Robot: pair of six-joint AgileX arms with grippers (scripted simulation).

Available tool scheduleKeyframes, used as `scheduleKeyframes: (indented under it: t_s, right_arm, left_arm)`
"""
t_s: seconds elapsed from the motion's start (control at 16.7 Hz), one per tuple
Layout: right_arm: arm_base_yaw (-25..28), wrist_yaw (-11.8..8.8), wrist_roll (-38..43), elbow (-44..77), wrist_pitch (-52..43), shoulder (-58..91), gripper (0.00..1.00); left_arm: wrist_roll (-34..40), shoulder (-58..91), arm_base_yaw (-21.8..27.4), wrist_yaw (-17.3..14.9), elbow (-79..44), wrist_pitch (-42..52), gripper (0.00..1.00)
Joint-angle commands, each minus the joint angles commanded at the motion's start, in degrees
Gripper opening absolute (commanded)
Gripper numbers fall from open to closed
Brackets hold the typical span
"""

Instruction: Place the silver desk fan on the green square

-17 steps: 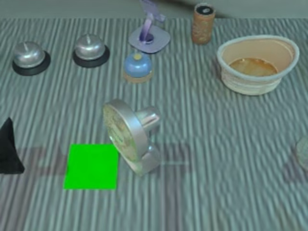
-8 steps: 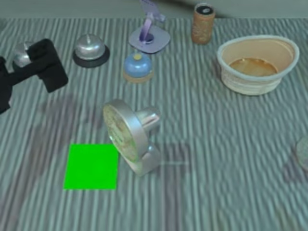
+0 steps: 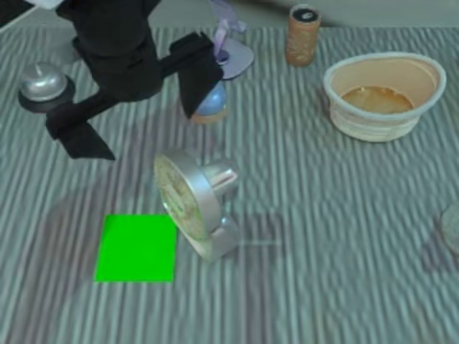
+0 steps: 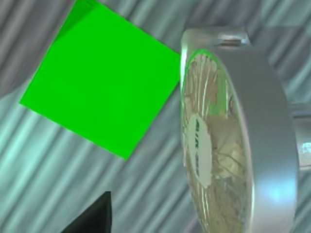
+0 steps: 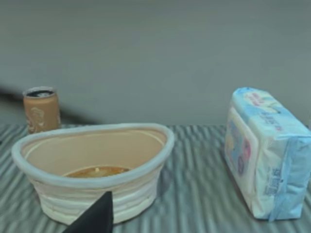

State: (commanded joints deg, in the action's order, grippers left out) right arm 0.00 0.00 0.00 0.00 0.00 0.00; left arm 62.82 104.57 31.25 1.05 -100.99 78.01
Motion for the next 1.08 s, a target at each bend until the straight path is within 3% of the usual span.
scheduleKeyframes:
  t_s: [0.24, 0.54, 1.08]
  right_arm:
    - [0.00, 0.00, 0.00, 0.00, 0.00, 0.00, 1.00]
    - [0.00, 0.00, 0.00, 0.00, 0.00, 0.00, 1.00]
    - [0.00, 0.00, 0.00, 0.00, 0.00, 0.00, 1.00]
  left_arm:
    - [6.26, 10.34, 3.18, 0.01, -10.33, 7.63, 1.00]
    - [7.27, 11.96, 3.70, 0.01, -11.93, 8.83, 1.00]
    - [7.00, 11.00, 3.41, 0.02, -0.39, -1.71, 1.00]
